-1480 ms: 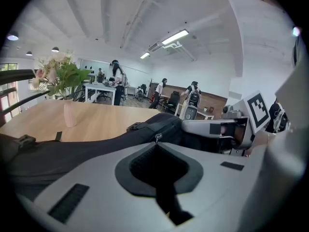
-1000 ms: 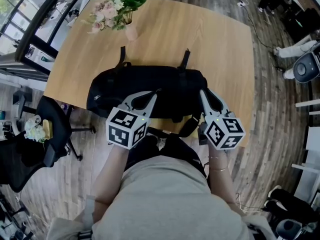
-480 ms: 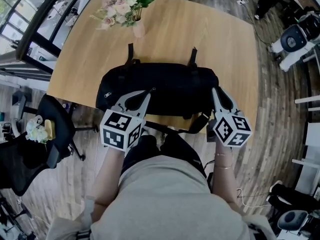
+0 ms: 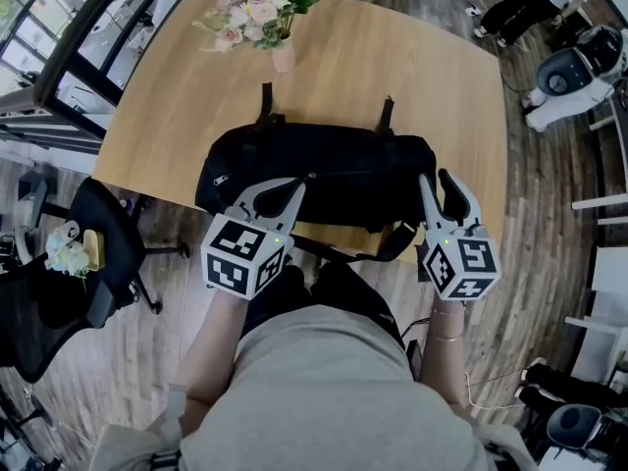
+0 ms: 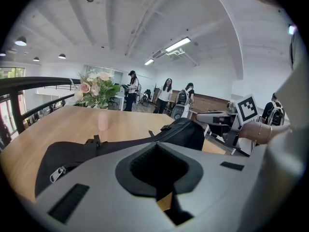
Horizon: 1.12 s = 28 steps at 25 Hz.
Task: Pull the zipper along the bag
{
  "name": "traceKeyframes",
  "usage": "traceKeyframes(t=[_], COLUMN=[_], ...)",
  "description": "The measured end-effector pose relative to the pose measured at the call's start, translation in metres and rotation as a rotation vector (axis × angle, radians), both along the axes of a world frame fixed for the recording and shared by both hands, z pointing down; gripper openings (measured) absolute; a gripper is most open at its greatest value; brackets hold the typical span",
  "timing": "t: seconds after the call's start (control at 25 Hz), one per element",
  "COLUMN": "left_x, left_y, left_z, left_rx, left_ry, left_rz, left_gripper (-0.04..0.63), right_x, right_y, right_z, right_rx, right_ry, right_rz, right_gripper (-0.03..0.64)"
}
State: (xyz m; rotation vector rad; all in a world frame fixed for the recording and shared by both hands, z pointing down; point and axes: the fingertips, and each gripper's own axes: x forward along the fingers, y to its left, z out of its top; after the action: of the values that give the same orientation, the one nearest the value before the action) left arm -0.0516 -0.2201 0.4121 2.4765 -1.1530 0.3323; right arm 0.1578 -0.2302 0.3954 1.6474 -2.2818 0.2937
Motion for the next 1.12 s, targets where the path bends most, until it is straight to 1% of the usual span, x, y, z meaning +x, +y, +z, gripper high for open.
traceKeyframes(t=[0.12,0.24,0.36,0.4,0.52,0.64,0.88,1.0,1.12], left_x=[-0.001,0.000,0.001,0.002,0.002,0.002,0.002,0.001,0.003], left_y=[0.002,0.002,0.000,0.000,0.000,0.000,0.000,0.000,0.001], left_z=[0.000,0.001,0.001,0.000,0.000,0.000,0.000,0.000,0.001], left_rx=[0.005,0.004,0.007,0.008,0.011,0.011,0.003,0.002,-0.001], left_ry=[-0.002,-0.007,-0.012,-0.013,-0.017,-0.017,-0.015,-0.016,-0.022], left_rz=[0.008,0.011,0.012,0.012,0.013,0.008,0.003,-0.001,0.002], left_gripper=[0.018,0.018,0.018,0.018,0.018,0.017,0.018,0.017,0.017], right_x=[-0.036,-0.076,-0.105,-0.111,-0.130,-0.148,-0.167,-0.170,-0.170], right_y=[0.003,0.006,0.007,0.006,0.003,0.003,0.006,0.006,0.004], right_z=[-0.011,-0.002,0.007,0.008,0.009,0.015,0.035,0.043,0.048], right_rx=[0.028,0.007,-0.005,-0.003,-0.001,0.000,-0.009,-0.022,-0.037], right_ry=[0.097,0.195,0.249,0.252,0.274,0.356,0.507,0.559,0.588], right_rz=[-0.129,-0.265,-0.362,-0.380,-0.443,-0.520,-0.636,-0.661,-0.669], right_gripper=[0.138,0.135,0.135,0.110,0.113,0.138,0.147,0.147,0.124])
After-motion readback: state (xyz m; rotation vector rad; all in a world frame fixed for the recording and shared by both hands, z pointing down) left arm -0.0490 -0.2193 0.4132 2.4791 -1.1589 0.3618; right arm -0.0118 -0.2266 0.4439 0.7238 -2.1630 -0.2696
